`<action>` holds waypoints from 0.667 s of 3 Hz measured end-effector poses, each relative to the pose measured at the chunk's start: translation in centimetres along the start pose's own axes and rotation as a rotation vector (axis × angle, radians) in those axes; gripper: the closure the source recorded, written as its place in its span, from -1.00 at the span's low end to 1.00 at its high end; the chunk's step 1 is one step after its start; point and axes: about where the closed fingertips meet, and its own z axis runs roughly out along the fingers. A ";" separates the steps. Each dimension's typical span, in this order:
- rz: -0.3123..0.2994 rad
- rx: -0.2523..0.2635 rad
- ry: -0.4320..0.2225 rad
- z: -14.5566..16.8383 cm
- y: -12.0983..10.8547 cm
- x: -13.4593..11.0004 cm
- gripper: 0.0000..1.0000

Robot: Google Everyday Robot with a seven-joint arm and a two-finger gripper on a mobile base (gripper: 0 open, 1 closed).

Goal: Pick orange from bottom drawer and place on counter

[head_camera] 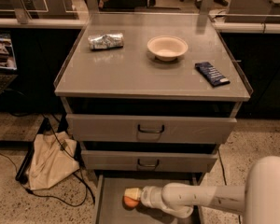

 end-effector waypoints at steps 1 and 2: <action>-0.069 -0.074 0.018 -3.5 2.9 -0.3 1.00; -0.069 -0.074 0.018 -3.5 2.9 -0.3 1.00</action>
Offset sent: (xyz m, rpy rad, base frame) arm -0.0085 -0.0004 0.0377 0.0334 -0.0446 0.0681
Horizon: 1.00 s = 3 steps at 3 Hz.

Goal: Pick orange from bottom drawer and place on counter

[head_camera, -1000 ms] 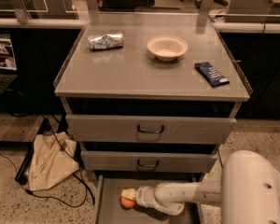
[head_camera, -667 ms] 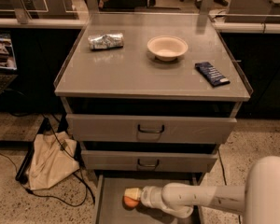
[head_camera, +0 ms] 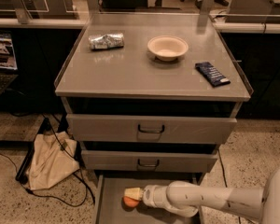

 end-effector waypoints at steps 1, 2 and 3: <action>-0.046 0.001 -0.010 -1.6 2.2 -0.2 1.00; -0.226 -0.011 -0.070 -7.6 10.8 -0.7 1.00; -0.350 -0.023 -0.101 -11.1 16.7 -0.9 1.00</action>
Offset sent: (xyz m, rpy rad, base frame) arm -0.0549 0.0348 0.2075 -0.0943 -0.3425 0.1613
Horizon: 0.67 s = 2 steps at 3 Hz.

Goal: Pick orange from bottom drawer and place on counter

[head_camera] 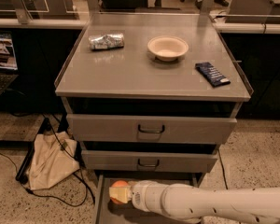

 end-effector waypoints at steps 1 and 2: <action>0.000 0.000 0.000 0.0 0.0 0.0 1.00; -0.050 -0.013 -0.032 -1.3 1.0 -1.8 1.00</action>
Offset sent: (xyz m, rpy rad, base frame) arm 0.0135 -0.0056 0.0851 0.0131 -0.2018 0.0664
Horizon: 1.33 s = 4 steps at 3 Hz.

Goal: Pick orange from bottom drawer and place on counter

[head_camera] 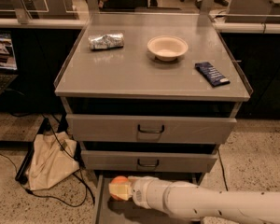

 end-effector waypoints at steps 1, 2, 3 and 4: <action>-0.155 -0.007 -0.084 -4.8 3.1 -6.3 1.00; -0.232 -0.004 -0.140 -8.2 4.6 -10.4 1.00; -0.281 0.012 -0.223 -11.1 5.4 -14.3 1.00; -0.280 0.017 -0.232 -11.5 5.4 -14.6 1.00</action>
Offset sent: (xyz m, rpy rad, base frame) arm 0.0312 -0.0373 0.2025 -0.0389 -0.3767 0.0670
